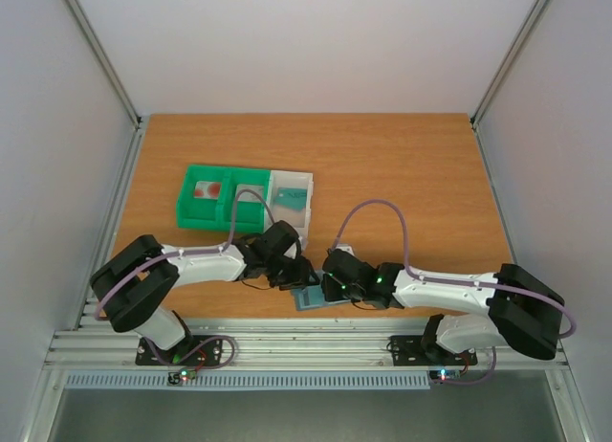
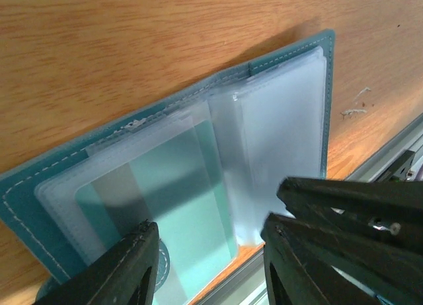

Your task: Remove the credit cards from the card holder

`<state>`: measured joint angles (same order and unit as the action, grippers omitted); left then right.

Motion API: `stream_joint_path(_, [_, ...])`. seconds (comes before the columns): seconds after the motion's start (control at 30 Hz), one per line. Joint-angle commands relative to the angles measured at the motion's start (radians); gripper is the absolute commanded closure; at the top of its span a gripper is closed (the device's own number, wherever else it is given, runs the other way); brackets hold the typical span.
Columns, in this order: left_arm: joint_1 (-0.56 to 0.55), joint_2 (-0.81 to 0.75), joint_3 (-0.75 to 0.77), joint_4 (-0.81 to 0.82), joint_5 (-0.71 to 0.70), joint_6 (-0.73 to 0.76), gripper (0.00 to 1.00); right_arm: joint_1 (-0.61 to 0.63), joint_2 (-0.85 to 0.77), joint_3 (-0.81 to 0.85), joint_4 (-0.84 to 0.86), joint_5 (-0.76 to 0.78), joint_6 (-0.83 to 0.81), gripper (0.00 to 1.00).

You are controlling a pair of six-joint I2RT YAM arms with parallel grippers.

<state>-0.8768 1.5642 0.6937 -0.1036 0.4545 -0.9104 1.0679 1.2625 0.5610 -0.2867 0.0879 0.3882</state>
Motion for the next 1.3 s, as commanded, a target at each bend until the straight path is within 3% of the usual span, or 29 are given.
stream_joint_path(0.0, [0.005, -0.025, 0.005, -0.082, -0.025, 0.031, 0.56, -0.022, 0.049, -0.039, 0.112, -0.039, 0.004, 0.79])
stream_joint_path(0.57, [0.007, -0.200, -0.067, -0.340, -0.036, 0.114, 0.55, -0.036, 0.096, -0.116, 0.161, -0.037, 0.062, 0.82])
stream_joint_path(0.7, [0.007, -0.262, -0.094, -0.354, -0.046, 0.114, 0.58, -0.036, 0.063, -0.093, 0.137, -0.066, 0.049, 0.83])
stream_joint_path(0.9, [0.006, -0.297, -0.166, -0.123, 0.036, 0.010, 0.63, -0.036, -0.014, -0.057, 0.112, -0.116, 0.029, 0.82])
stream_joint_path(1.07, [0.003, -0.267, -0.242, 0.154, 0.076, -0.126, 0.58, -0.036, 0.044, -0.050, 0.141, -0.138, 0.034, 0.83])
stream_joint_path(1.27, [0.002, -0.242, -0.261, 0.248, 0.054, -0.182, 0.52, -0.036, 0.075, -0.063, 0.135, -0.121, 0.047, 0.84])
